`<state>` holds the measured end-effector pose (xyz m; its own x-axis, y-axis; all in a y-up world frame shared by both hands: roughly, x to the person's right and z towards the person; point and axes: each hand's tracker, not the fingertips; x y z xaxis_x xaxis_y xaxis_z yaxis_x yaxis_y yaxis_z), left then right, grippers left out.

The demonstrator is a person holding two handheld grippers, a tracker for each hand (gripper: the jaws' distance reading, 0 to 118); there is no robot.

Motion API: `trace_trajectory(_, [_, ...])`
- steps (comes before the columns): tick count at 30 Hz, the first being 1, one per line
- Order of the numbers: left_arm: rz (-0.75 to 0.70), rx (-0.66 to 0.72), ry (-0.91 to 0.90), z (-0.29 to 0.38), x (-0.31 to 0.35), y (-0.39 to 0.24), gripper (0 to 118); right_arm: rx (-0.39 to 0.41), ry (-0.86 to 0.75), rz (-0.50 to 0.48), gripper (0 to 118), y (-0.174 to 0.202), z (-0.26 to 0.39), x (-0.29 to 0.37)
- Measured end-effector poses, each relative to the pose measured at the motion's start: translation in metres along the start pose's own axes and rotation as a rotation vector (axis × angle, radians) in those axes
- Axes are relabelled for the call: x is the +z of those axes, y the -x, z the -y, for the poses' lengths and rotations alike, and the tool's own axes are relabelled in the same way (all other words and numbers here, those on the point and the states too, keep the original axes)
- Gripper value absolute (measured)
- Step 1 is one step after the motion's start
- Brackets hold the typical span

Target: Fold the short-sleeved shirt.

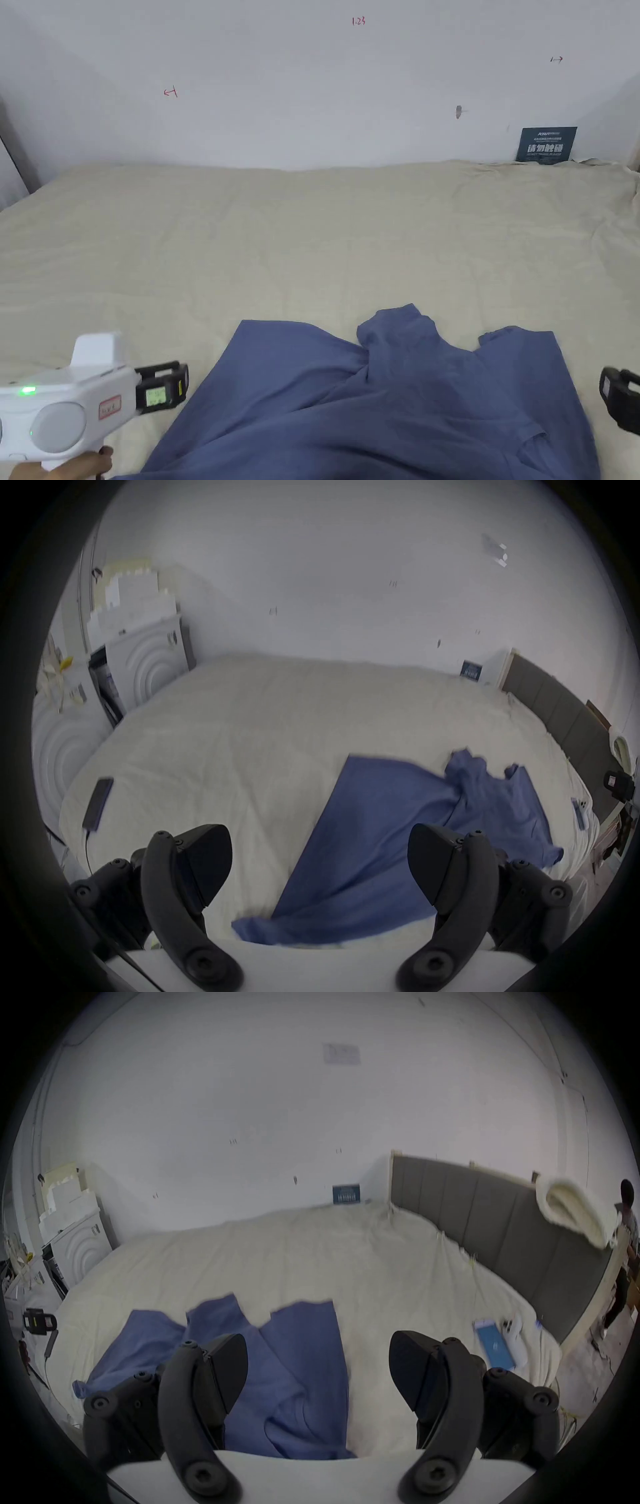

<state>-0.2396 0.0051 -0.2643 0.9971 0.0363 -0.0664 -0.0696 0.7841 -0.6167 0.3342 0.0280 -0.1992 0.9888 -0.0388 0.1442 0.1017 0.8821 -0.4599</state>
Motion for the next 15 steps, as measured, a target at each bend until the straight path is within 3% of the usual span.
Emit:
trace_trajectory(3, [-0.003, -0.036, -0.116, -0.015, 0.009, -0.019, 106, 0.016, -0.066, 0.016, 87, 0.008, -0.014, 0.004])
trace_trajectory(8, [0.009, -0.032, -0.301, -0.028, 0.02, -0.047, 88, 0.077, -0.16, 0.025, 83, 0.026, -0.025, 0.009])
trace_trajectory(10, [0.022, -0.023, -0.362, -0.03, 0.022, -0.056, 82, 0.092, -0.2, 0.019, 71, 0.033, -0.025, 0.01])
trace_trajectory(13, [0.038, -0.018, -0.414, -0.03, 0.024, -0.068, 50, 0.106, -0.231, 0.019, 41, 0.047, -0.026, 0.012])
trace_trajectory(15, [0.052, -0.013, -0.432, -0.029, 0.024, -0.073, 24, 0.113, -0.25, 0.017, 11, 0.052, -0.025, 0.013])
